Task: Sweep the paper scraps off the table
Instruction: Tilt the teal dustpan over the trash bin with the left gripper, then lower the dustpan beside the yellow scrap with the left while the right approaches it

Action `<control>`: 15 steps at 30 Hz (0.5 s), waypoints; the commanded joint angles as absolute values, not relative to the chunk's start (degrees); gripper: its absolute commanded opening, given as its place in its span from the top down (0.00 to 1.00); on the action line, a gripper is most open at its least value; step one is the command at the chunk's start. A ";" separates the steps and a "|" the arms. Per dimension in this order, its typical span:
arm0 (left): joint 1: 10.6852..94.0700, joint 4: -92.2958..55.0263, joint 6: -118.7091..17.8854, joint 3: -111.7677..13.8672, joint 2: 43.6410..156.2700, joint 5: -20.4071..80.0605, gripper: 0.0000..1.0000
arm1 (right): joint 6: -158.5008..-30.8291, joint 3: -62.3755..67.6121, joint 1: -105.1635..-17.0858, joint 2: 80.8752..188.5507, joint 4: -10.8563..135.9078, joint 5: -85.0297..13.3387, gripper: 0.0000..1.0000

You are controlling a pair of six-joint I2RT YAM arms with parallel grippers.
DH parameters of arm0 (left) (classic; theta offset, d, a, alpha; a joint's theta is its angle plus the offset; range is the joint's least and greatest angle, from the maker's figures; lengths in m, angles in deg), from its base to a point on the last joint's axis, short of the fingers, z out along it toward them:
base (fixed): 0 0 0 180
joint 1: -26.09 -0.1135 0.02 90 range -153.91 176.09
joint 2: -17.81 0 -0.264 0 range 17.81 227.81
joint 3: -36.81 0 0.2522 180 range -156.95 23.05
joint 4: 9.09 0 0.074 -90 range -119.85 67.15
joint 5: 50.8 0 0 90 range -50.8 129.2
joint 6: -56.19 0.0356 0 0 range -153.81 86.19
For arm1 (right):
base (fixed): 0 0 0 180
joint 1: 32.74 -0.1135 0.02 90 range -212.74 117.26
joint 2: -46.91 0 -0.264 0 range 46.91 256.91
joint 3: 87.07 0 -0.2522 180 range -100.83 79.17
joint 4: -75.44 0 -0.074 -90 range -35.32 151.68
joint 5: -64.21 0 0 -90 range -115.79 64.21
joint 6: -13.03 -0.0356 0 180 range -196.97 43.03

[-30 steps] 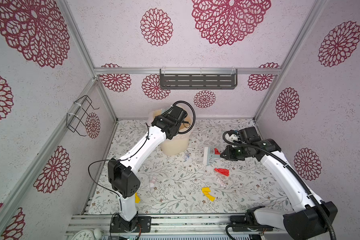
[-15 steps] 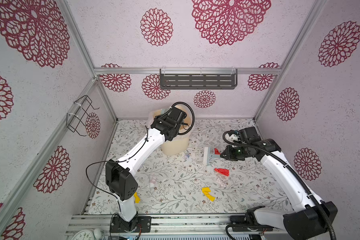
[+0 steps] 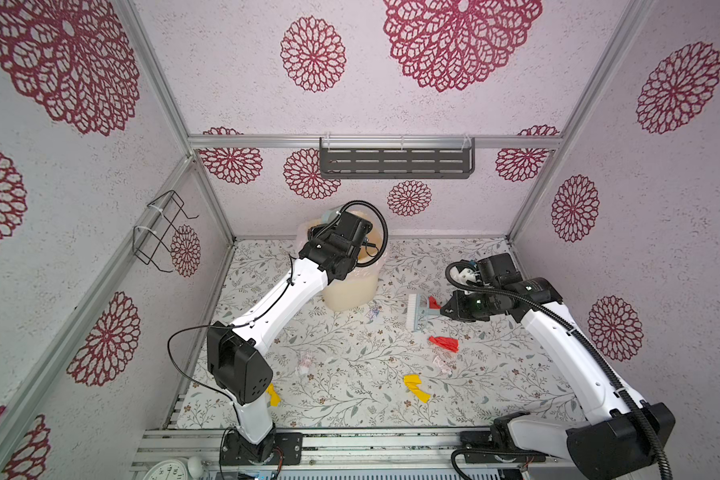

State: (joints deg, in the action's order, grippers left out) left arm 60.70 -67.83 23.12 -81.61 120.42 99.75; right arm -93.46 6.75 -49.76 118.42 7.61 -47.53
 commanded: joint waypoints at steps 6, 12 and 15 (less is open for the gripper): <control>62.72 -78.43 8.08 -90.41 117.18 95.85 1.00 | -92.75 5.80 -49.61 115.93 5.76 -47.67 1.00; 67.88 -90.87 -8.37 -95.33 114.92 86.38 1.00 | -92.61 6.26 -51.16 113.98 1.47 -45.10 1.00; 72.17 -93.21 -16.13 -92.91 112.49 81.39 1.00 | -93.18 6.26 -54.71 112.98 -1.72 -41.13 1.00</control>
